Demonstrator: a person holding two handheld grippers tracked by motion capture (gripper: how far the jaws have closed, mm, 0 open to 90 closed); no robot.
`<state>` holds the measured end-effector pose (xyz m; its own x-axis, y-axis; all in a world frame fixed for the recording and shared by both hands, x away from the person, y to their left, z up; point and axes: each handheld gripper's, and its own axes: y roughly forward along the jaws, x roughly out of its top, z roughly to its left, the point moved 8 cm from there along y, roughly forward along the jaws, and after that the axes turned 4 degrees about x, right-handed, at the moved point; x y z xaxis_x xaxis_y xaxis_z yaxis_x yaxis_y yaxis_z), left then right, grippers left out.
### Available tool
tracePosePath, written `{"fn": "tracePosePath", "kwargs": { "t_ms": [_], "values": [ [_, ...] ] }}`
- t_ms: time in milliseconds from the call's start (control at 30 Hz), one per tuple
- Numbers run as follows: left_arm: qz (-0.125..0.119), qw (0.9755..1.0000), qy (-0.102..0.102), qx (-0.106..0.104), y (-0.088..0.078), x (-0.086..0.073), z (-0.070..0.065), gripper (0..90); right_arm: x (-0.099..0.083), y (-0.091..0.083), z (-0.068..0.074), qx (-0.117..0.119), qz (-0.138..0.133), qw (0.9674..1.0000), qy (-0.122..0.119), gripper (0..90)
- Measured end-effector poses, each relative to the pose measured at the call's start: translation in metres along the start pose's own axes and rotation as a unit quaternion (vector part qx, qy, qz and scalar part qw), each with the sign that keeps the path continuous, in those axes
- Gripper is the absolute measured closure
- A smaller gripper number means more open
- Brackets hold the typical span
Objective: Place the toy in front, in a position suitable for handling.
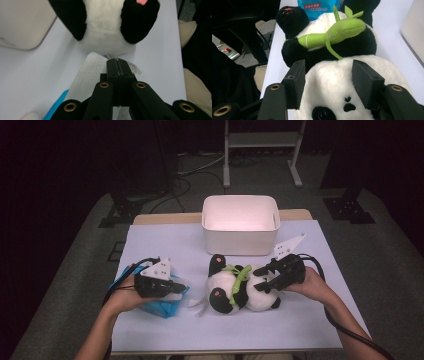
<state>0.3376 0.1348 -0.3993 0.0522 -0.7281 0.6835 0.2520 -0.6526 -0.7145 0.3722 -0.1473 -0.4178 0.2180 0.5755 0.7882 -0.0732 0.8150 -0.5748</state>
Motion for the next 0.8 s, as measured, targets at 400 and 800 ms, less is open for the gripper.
{"fn": "tracePosePath", "kwargs": {
  "t_ms": [400,800],
  "values": [
    [-0.008,0.9994,0.03,-0.017,0.012,0.037,-0.001,90.0,0.0,-0.01,0.002,-0.008,-0.007,0.9999,0.0,44.0],
    [-0.022,0.9965,0.061,-0.052,0.042,0.092,-0.006,90.0,-0.013,-0.027,0.006,-0.021,-0.005,0.9997,0.008,42.7]
  ]
}}
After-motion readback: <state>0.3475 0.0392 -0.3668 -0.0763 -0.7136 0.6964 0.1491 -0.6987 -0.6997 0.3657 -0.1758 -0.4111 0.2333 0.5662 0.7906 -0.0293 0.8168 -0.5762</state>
